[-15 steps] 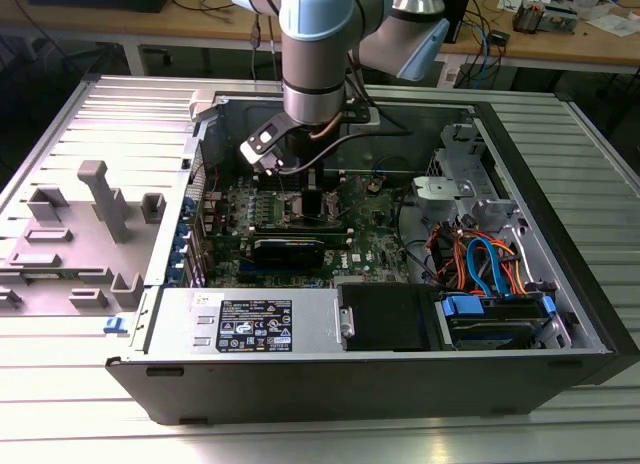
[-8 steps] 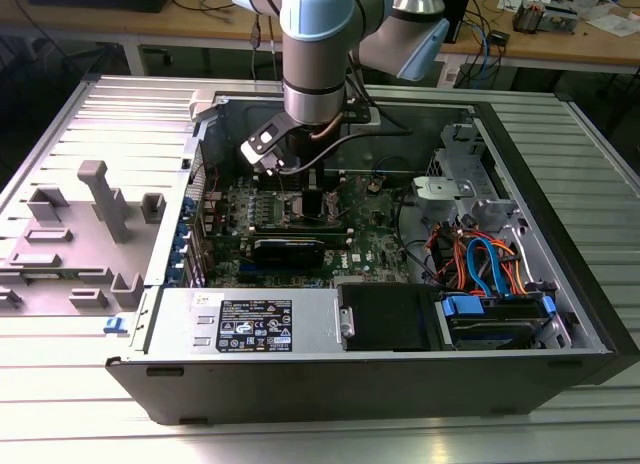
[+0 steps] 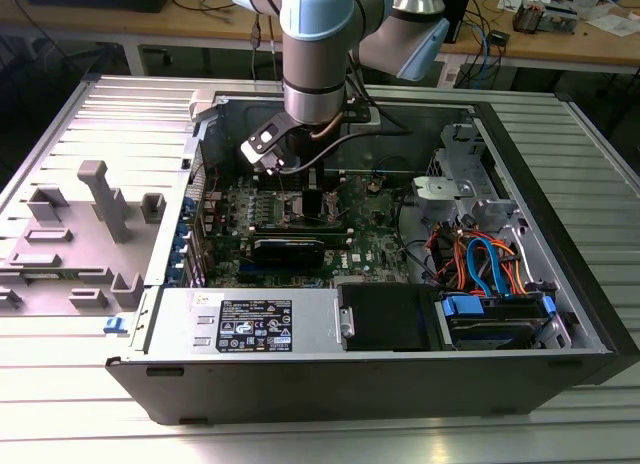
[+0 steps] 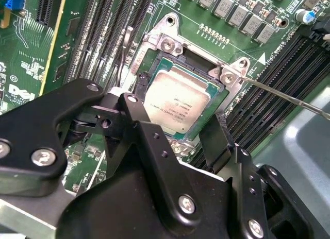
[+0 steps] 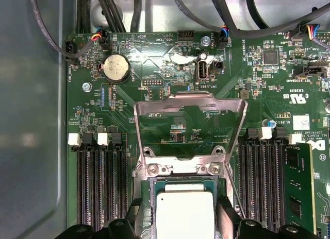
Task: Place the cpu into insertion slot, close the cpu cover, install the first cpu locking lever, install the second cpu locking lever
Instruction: 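Place the cpu into insertion slot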
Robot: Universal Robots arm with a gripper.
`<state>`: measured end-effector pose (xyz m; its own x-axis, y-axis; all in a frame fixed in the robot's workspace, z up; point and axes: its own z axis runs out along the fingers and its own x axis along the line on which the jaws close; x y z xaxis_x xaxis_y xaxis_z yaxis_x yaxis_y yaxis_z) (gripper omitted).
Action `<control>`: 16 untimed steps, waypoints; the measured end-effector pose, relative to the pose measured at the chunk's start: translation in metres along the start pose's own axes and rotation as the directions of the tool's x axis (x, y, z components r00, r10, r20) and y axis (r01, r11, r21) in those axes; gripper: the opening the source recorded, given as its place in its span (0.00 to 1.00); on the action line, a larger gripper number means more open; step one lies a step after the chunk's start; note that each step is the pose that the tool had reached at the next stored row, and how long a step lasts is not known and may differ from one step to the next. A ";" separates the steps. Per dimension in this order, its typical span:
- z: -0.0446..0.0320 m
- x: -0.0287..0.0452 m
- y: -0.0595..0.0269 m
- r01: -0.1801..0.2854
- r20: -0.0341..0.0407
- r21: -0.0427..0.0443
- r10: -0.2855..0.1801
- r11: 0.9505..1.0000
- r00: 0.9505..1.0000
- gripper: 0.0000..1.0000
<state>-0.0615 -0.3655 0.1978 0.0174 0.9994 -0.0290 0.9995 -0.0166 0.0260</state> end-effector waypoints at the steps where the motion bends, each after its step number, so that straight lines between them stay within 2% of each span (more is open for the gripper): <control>1: -0.0001 0.0000 0.0000 0.000 0.001 0.000 0.000 1.000 1.000 0.67; 9: -0.0091 -0.0001 0.0008 0.001 0.015 0.002 -0.001 1.000 1.000 0.67; 14: -0.0153 -0.0001 0.0019 0.001 0.020 0.006 -0.001 1.000 1.000 0.66; 16: -0.0182 -0.0001 0.0021 0.001 0.021 0.008 -0.001 1.000 1.000 0.53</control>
<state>-0.0599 -0.3651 0.2161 0.0170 0.9986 -0.0499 0.9997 -0.0161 0.0180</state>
